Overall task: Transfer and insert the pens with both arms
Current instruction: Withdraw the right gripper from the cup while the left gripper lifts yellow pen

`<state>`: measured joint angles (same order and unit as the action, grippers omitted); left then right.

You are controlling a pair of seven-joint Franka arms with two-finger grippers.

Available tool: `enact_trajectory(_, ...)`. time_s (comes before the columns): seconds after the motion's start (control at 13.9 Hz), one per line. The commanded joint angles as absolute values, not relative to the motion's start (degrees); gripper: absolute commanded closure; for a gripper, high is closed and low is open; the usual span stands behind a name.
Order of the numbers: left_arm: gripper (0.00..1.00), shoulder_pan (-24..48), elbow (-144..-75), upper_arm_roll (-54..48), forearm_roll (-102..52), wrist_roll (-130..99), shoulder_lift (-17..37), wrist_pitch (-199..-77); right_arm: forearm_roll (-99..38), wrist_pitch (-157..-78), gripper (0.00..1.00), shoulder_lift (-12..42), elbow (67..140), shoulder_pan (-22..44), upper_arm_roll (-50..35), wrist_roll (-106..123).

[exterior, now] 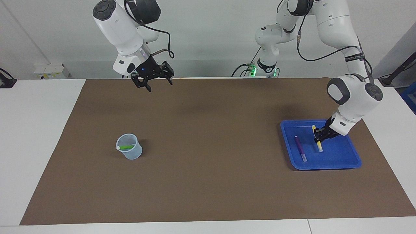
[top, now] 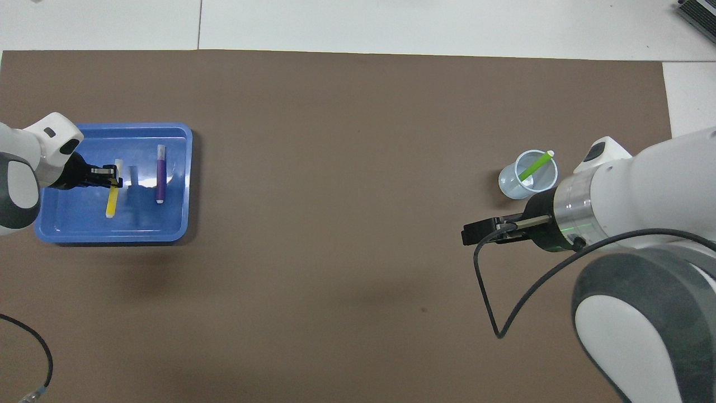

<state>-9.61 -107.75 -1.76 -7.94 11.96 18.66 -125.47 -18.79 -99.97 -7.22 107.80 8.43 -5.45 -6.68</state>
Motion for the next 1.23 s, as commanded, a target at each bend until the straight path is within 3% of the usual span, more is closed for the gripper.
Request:
enact_trajectory(0.0, 1.0, -9.2, -107.1, -1.9, -8.8, 9.8, 18.1, -123.0, -22.1, -100.3, 0.0, -7.8, 107.3, 8.3, -5.4, -13.8)
enact_trajectory(0.36, 1.0, -9.1, -106.3, -2.1, -11.9, 1.9, 17.1, -116.6, -23.8, -103.7, 0.0, -7.8, 107.3, 11.3, -5.4, -26.2)
enact_trajectory(0.72, 1.0, -7.7, -106.3, -2.4, -18.1, -13.0, 14.7, -110.7, -23.7, -114.2, 0.0, -7.5, 108.5, 17.6, -5.4, -46.4)
enact_trajectory(1.15, 1.0, -5.9, -106.3, -2.6, -25.6, -27.0, 12.5, -106.4, -23.6, -124.1, 0.0, -4.8, 108.7, 23.0, -5.4, -55.3)
